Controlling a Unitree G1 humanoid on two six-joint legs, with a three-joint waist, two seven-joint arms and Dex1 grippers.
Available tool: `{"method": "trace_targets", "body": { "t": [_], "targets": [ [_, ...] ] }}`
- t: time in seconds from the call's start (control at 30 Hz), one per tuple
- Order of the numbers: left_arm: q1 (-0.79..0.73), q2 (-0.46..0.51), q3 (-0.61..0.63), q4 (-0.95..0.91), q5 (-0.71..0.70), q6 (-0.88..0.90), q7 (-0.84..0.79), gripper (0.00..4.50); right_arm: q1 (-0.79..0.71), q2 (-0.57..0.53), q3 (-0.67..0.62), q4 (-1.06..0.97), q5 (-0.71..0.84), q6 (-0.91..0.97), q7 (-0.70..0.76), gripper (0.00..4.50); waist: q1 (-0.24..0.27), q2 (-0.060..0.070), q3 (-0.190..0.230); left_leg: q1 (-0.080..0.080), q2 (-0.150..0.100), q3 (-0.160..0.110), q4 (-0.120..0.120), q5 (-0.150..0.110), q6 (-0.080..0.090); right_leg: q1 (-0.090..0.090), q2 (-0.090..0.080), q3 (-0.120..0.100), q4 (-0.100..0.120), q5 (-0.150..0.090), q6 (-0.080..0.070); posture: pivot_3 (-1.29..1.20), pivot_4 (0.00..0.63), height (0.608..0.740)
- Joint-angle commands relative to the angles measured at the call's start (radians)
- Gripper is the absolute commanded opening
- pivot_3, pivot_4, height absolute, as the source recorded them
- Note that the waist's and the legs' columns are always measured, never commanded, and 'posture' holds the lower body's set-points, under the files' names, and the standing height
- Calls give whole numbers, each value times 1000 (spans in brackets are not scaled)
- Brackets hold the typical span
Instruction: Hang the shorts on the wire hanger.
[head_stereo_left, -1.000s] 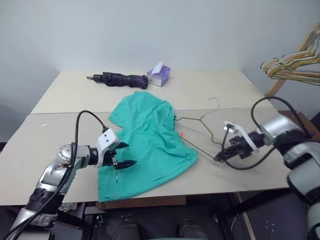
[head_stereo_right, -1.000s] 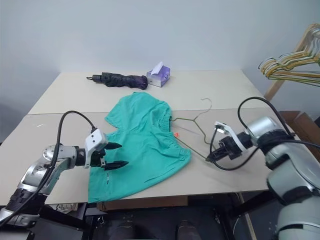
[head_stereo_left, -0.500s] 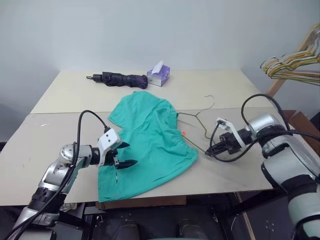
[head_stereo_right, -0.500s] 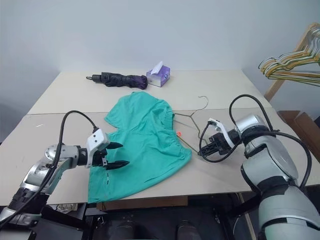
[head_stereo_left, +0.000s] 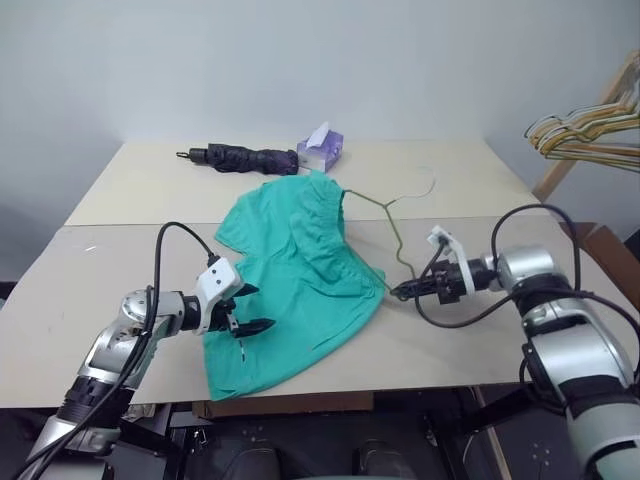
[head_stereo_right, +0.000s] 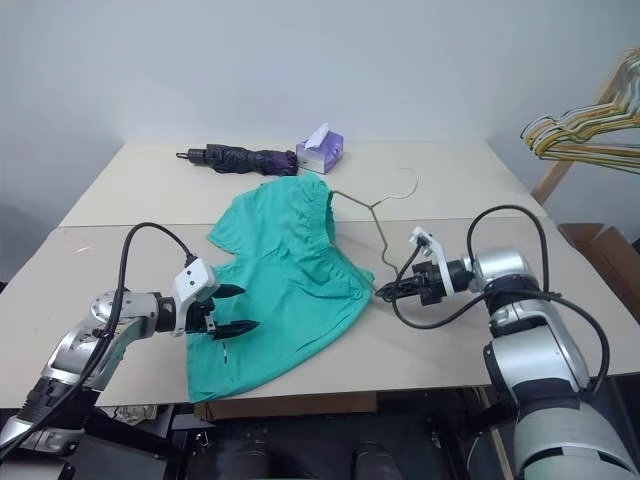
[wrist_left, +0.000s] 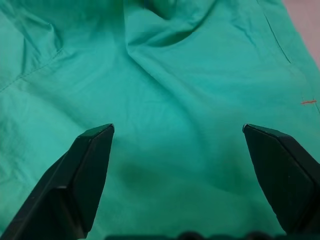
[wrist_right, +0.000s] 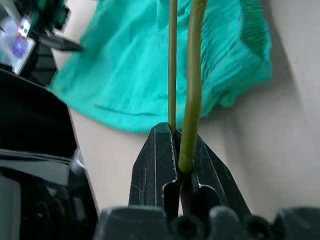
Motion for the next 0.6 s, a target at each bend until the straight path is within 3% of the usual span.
{"method": "trace_targets", "body": {
  "t": [0.03,0.3,0.47,0.6],
  "targets": [
    [-42,6,0,12,18,-41,-8,4465,-48,47,-60,27,-42,-96,-153,0,-8,0,0,0,0,0,0,0,0,0,0,0,0,0,0,61,0,740],
    [-64,14,66,-3,-31,-42,-17,4465,-52,47,-120,-62,-70,-279,-146,0,-9,0,0,0,0,0,0,0,0,0,0,0,0,0,0,70,0,740],
    [-171,80,292,13,-266,14,-130,4465,58,4,-87,-345,-125,-452,-140,0,-9,0,0,-1,0,-1,0,0,0,-1,0,0,-1,0,0,65,0,740],
    [-323,156,385,113,-349,26,-205,4465,115,-9,-87,-509,-125,-469,-138,0,-10,0,0,-1,0,-1,0,0,0,0,0,-1,-1,0,0,63,0,740]
  ]
}}
